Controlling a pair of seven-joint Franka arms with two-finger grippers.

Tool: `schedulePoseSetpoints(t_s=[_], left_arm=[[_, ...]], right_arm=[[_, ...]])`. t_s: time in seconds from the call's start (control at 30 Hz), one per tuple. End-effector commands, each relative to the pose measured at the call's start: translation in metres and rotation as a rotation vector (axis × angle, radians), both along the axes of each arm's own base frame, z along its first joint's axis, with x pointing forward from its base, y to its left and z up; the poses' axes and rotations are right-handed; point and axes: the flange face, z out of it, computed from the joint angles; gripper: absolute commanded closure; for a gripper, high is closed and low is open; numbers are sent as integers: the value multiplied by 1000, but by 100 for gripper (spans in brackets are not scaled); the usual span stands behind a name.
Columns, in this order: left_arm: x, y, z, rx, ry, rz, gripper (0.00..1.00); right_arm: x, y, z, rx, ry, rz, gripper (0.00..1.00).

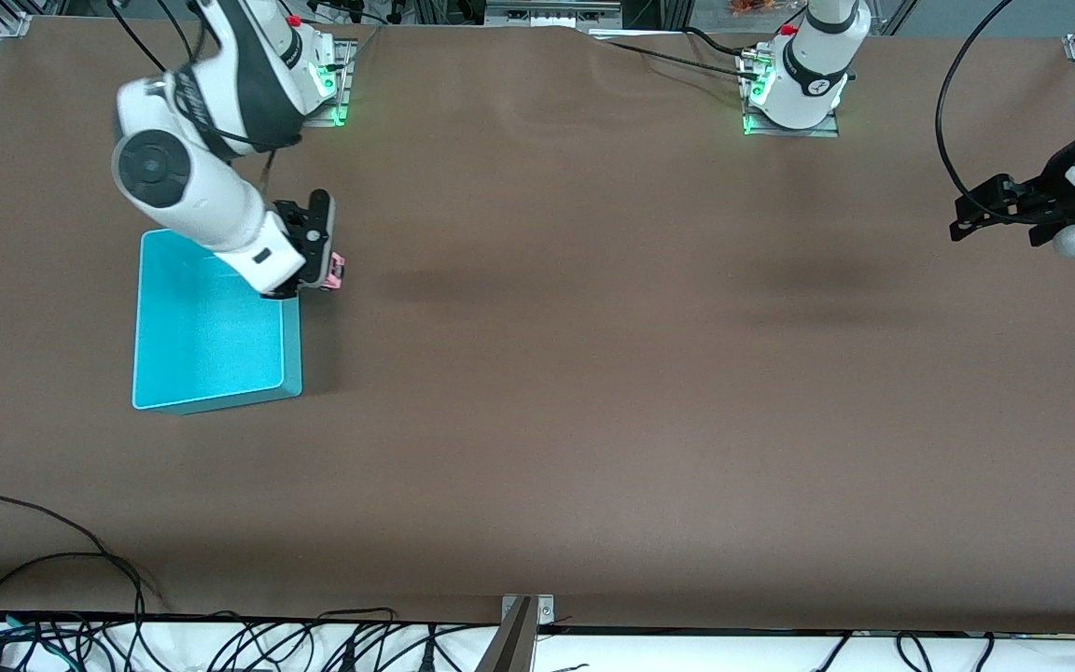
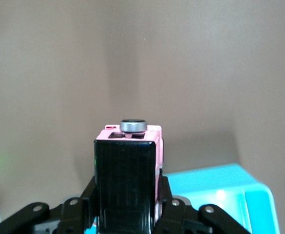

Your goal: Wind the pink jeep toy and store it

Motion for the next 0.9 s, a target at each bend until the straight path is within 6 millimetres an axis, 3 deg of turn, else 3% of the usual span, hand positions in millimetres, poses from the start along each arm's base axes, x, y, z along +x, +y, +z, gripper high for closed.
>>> schedulePoseSetpoints(t_s=[0.0, 0.17, 0.37, 0.5, 0.6, 0.87], left_arm=[[5, 1, 5, -14, 5, 8, 0], [5, 2, 6, -20, 4, 11, 0], [7, -6, 20, -22, -30, -7, 0], [10, -6, 18, -21, -27, -12, 0], [10, -5, 18, -24, -27, -12, 0], [10, -5, 18, -24, -27, -12, 0]], right_arm=[[19, -37, 44, 0, 69, -38, 81], [29, -89, 62, 17, 101, -12, 81], [29, -148, 55, 97, 141, 67, 81], [25, -171, 38, 118, 165, 113, 81], [20, -176, 23, 127, 181, 131, 81], [1, -198, -38, 149, 164, 186, 81]])
